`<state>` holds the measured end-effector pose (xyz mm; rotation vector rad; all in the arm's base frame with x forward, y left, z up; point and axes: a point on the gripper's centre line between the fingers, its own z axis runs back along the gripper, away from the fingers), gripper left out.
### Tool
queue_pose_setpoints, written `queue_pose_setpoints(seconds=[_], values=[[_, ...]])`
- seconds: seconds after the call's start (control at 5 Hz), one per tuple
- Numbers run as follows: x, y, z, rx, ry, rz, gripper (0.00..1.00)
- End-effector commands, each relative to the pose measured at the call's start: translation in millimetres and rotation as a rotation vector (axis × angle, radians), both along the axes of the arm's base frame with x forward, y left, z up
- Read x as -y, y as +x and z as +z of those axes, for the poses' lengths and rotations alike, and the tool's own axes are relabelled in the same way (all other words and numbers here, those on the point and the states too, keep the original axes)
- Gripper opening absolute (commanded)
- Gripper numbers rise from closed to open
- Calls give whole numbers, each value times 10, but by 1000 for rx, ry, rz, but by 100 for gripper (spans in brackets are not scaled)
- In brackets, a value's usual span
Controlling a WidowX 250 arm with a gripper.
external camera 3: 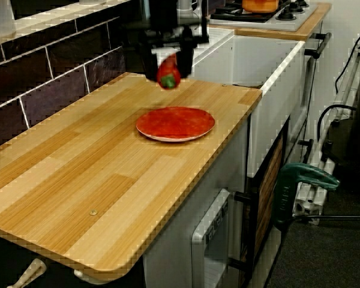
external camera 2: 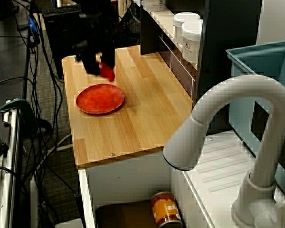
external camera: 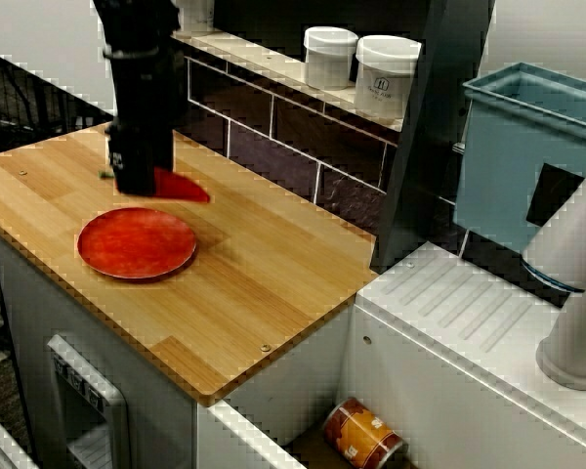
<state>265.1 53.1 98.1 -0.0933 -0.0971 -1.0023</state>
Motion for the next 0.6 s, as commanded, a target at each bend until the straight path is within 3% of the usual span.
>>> queue_pose_setpoints(seconds=[0.0, 0.2, 0.4], values=[[-595, 101, 168, 80, 88, 160, 0], [-912, 201, 139, 90, 109, 257, 0], [-1218, 186, 79, 114, 133, 368, 0]])
